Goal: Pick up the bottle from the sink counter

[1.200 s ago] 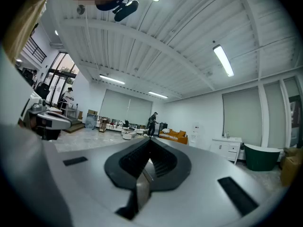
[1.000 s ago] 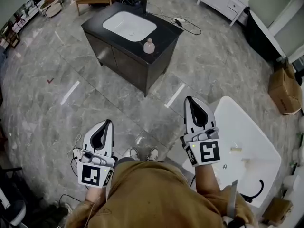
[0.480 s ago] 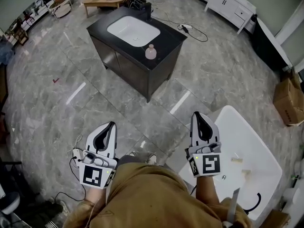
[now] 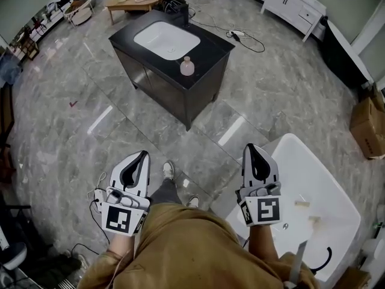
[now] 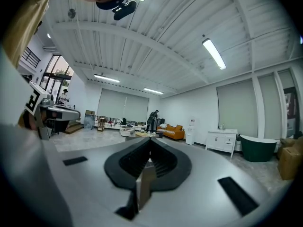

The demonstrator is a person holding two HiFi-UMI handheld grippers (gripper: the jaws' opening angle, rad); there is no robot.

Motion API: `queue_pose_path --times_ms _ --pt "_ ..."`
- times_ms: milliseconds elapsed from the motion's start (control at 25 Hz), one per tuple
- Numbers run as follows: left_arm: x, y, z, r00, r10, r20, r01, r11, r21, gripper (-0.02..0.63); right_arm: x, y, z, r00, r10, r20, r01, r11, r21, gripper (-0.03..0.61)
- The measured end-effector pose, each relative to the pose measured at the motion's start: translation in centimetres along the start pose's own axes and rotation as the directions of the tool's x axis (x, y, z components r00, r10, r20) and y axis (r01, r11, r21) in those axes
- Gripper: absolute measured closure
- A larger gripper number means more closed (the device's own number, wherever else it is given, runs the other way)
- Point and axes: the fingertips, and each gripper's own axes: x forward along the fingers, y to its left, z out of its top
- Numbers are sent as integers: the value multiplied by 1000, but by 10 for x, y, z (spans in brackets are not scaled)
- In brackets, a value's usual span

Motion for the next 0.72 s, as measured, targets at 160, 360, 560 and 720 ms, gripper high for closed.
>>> queue_pose_path --times_ms 160,360,560,720 --pt "11 5 -7 1000 -15 9 15 1000 -5 611 8 -3 -5 1000 -11 -8 11 1000 0 577" --pt "36 29 -22 1000 -22 -8 21 1000 -20 611 35 -5 -6 1000 -26 -18 26 1000 -17 577" --pt "72 66 -44 999 -35 -18 34 997 -65 611 81 -2 -17 996 -37 -82 35 999 -20 577" --pt "105 109 -59 999 -37 -32 34 996 -82 611 139 12 -17 994 -7 -105 4 1000 -31 576"
